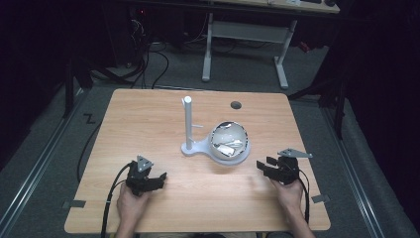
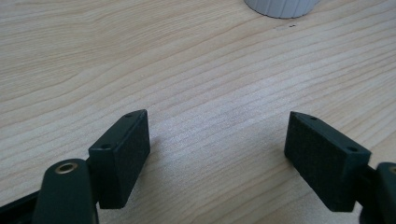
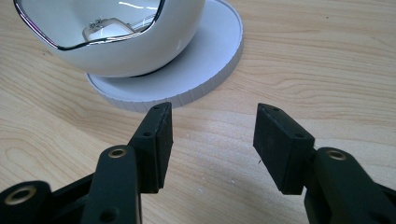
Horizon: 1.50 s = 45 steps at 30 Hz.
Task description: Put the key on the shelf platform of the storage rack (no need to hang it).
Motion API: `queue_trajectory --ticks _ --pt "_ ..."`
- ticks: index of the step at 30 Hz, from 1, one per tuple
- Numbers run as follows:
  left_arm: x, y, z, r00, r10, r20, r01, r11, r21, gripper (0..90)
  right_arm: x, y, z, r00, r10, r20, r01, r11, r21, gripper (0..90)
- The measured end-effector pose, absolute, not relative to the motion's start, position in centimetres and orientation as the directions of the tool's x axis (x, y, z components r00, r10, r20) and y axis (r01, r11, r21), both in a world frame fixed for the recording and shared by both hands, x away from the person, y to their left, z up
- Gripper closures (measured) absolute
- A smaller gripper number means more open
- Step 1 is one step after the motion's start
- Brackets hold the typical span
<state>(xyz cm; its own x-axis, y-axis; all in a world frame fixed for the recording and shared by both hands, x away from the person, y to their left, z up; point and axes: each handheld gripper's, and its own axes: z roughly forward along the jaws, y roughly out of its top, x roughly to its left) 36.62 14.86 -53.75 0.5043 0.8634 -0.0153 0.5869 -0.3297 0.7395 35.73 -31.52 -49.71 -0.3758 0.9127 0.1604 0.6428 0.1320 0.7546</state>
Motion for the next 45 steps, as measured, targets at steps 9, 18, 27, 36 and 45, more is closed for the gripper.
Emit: queue_trajectory --ticks 9,18,27,36,45 --pt "36.6 14.9 -53.7 0.504 0.863 -0.015 0.587 -0.33 0.739 22.8 36.0 -31.1 -50.5 -0.375 0.917 0.136 0.641 0.151 0.752 47.7" --pt "36.6 14.9 -53.7 0.504 0.863 -0.015 0.587 -0.33 0.74 22.8 36.5 -30.6 -51.6 -0.367 0.923 0.115 0.654 0.168 0.738 47.5" --pt "36.6 14.9 -53.7 0.504 0.863 -0.015 0.587 -0.33 0.739 22.8 36.9 -30.3 -52.3 -0.351 0.934 0.061 0.644 0.193 0.74 46.1" --pt "36.6 14.9 -53.8 0.504 0.863 -0.016 0.587 -0.329 0.74 22.8 37.1 -29.8 -52.8 -0.35 0.936 0.033 0.649 0.218 0.729 45.0" --pt "36.6 14.9 -53.8 0.504 0.863 -0.015 0.587 -0.33 0.74 22.8 37.0 -29.3 -53.1 -0.369 0.929 -0.009 0.633 0.258 0.73 40.5"
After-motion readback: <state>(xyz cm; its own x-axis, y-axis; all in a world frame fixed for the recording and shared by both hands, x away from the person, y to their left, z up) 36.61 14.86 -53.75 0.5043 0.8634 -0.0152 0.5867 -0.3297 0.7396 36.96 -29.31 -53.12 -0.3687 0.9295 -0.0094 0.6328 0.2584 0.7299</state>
